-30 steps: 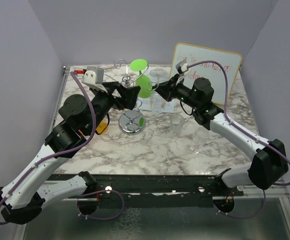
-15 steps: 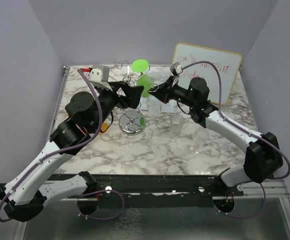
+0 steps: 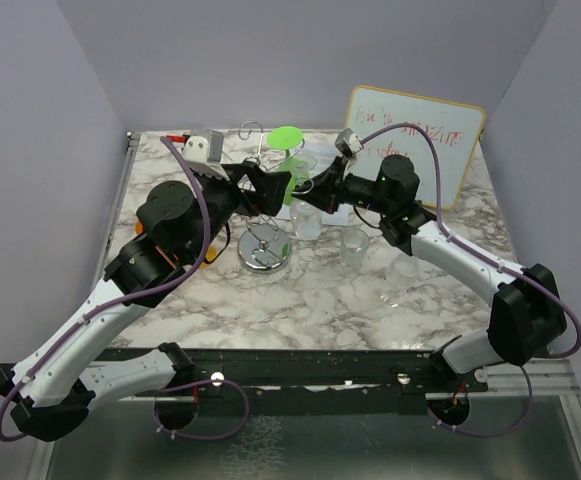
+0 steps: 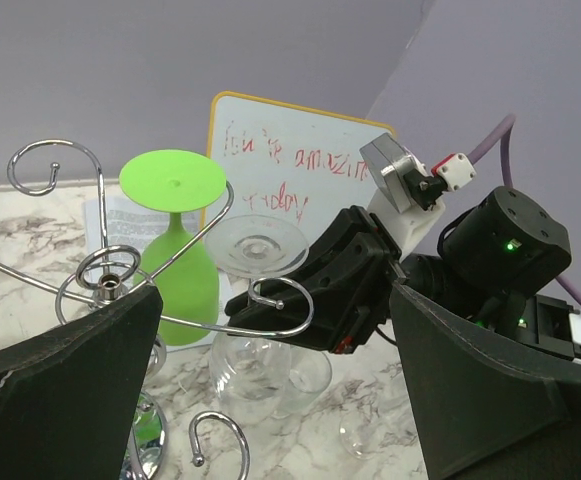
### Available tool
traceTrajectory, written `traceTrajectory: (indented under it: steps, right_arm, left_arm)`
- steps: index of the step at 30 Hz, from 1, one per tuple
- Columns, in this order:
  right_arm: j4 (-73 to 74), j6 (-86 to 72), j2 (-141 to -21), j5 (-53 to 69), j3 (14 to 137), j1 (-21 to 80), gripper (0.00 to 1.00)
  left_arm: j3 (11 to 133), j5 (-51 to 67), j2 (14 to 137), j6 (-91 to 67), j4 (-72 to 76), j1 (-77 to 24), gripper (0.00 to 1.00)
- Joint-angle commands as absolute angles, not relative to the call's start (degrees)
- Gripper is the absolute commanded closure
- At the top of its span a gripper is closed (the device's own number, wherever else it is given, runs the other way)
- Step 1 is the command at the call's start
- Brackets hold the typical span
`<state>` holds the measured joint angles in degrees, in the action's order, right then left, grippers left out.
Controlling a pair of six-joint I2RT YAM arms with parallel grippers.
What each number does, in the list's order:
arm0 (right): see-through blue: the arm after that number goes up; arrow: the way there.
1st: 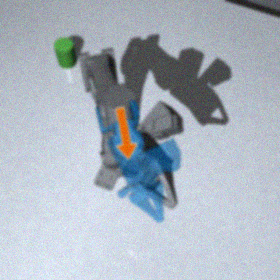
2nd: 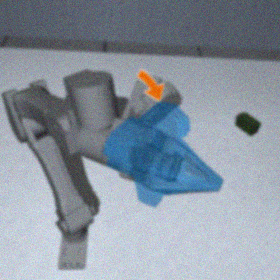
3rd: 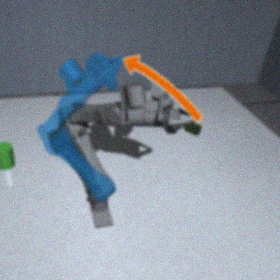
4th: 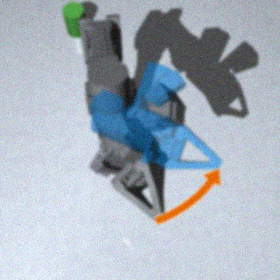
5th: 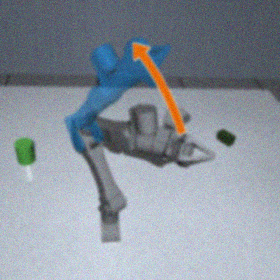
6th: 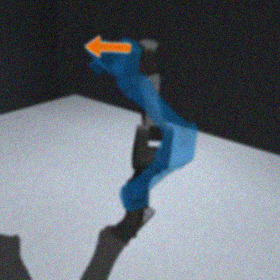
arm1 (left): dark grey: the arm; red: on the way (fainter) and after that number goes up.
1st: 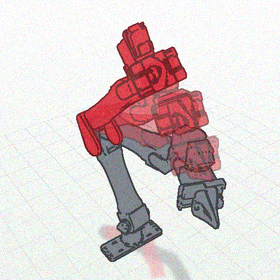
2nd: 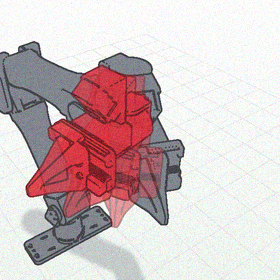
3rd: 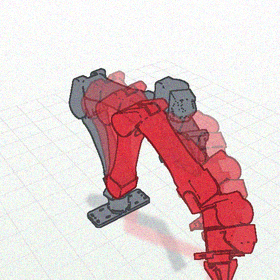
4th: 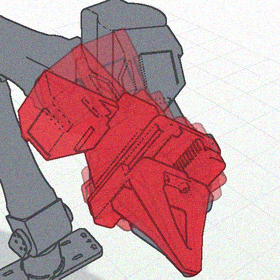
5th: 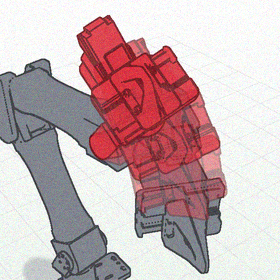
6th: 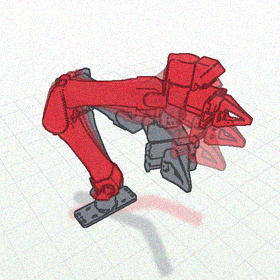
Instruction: Place the wine glass upside down on the wine glass rack
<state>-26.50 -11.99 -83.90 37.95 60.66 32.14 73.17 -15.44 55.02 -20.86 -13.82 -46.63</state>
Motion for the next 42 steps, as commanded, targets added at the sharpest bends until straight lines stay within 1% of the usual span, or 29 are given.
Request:
traceTrajectory:
  steps: [1,15,31,42]
  right_arm:
    - [-29.8,-12.7,-84.2,41.1,61.0,32.3,0.99]
    - [-36.4,-13.2,-81.6,39.1,54.8,32.3,0.99]
    - [-43.9,-15.8,-80.9,46.0,53.2,32.3,0.99]
    - [-43.9,-17.0,-80.8,48.1,53.5,32.4,0.99]
  left_arm:
    - [73.1,-14.7,55.5,-21.8,-14.2,-46.8,0.04]
    - [73.3,-15.2,56.6,-22.0,-14.5,-46.8,0.04]
    - [73.4,-15.6,57.1,-22.0,-14.8,-46.8,0.04]
    - [73.4,-15.9,57.5,-21.8,-14.8,-46.8,0.04]
